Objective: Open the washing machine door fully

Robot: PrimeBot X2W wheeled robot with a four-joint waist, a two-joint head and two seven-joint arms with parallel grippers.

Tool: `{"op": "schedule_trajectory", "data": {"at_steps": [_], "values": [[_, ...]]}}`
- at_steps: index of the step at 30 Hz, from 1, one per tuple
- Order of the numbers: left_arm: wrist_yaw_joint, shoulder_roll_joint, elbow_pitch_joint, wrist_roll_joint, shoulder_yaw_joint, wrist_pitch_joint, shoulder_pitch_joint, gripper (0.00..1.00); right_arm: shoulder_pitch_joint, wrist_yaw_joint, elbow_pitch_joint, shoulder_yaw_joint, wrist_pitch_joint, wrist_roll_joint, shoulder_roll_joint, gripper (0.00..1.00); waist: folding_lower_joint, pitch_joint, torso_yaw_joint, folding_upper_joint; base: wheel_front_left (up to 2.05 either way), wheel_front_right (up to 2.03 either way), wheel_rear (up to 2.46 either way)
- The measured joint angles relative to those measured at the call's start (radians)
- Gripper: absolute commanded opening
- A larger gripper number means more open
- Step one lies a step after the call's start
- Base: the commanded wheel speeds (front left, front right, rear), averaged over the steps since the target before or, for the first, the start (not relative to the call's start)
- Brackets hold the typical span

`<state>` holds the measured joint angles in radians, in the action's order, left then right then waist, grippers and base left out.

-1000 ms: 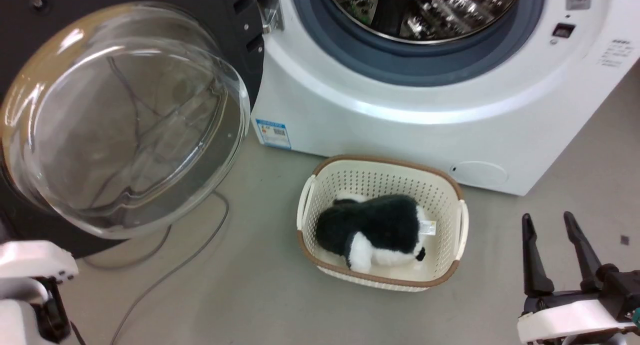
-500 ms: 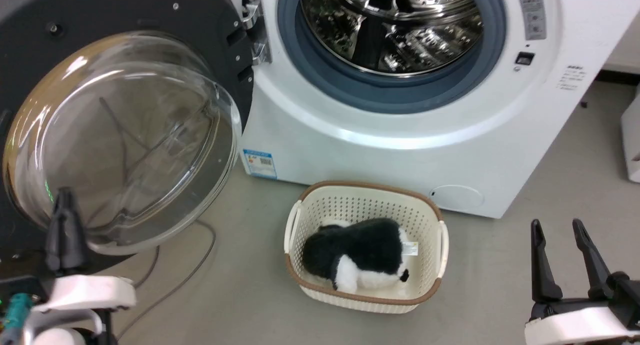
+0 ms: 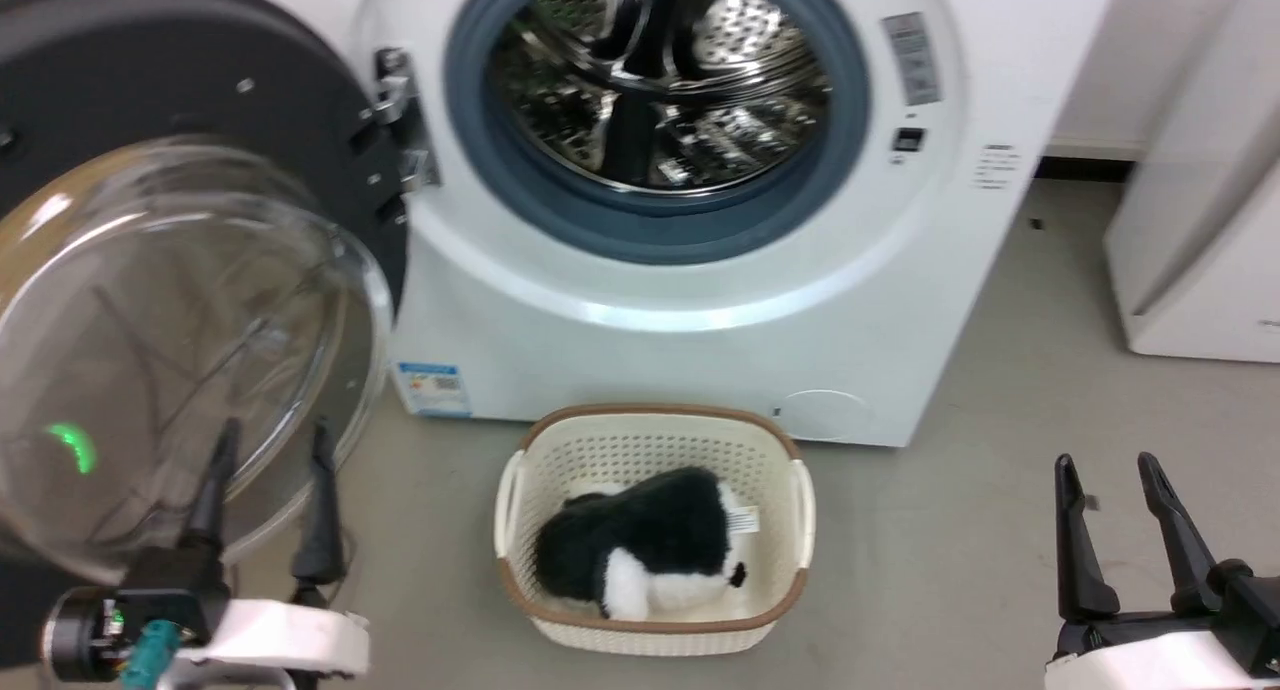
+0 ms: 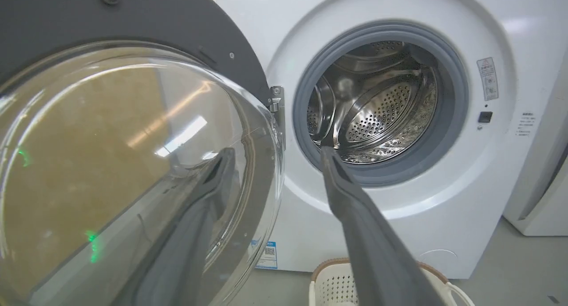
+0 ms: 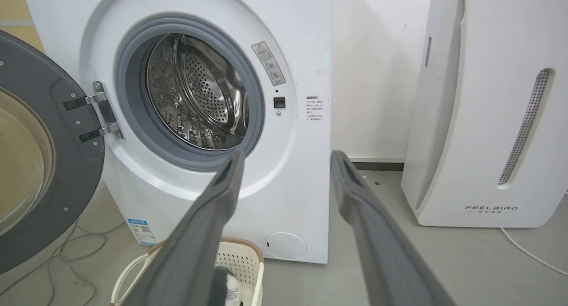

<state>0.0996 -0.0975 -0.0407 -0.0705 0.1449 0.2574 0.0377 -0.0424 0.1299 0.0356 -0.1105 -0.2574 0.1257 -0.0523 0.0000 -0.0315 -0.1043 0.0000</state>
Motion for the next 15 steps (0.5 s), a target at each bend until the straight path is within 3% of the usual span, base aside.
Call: {"op": "schedule_trajectory", "data": {"at_steps": [15], "values": [[0.005,0.024,-0.079,0.008,-0.034,0.0,-0.038,1.0,-0.033,0.0,-0.091,0.054,0.0,-0.042,0.0,1.0,0.0,0.029,0.13,0.0,0.0,0.0,0.0]]}}
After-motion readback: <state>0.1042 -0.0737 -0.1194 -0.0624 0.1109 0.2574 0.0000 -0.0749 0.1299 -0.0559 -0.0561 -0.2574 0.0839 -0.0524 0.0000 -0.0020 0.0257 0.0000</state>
